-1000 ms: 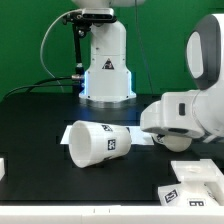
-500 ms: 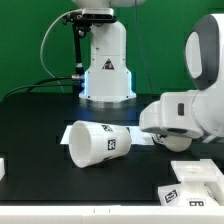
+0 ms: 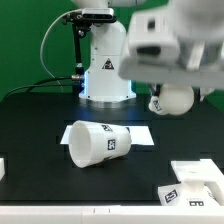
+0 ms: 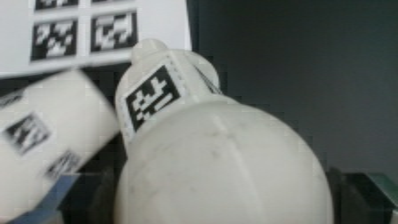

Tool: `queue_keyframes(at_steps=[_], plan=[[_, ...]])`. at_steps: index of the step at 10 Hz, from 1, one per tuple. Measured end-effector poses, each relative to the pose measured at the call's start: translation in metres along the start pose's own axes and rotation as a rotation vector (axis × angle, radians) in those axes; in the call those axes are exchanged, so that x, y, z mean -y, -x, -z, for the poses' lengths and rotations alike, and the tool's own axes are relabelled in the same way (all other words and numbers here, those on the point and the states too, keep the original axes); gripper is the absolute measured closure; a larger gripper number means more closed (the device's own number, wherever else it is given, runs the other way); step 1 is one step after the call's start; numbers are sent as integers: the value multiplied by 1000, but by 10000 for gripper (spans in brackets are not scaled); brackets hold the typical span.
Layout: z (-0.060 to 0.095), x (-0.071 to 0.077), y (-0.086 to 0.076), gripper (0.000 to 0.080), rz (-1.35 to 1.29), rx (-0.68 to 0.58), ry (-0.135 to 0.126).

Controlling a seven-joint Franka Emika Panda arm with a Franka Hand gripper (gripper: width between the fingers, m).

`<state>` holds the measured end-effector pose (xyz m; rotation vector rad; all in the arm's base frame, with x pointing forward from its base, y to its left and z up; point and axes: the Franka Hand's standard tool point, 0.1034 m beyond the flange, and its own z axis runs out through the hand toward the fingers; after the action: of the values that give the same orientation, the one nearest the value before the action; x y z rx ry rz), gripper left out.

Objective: Assemble lamp

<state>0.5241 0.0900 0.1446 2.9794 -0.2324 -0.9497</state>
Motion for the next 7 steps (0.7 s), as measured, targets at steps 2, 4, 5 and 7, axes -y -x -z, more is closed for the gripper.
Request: queue_keyframes(at_steps=[2, 4, 5, 7], plan=[[-11, 10, -2, 230, 12, -133, -20], [-3, 15, -8, 230, 17, -287, -51], [5, 22, -8, 230, -74, -297, -201], [62, 10, -22, 229, -107, -498, -360]])
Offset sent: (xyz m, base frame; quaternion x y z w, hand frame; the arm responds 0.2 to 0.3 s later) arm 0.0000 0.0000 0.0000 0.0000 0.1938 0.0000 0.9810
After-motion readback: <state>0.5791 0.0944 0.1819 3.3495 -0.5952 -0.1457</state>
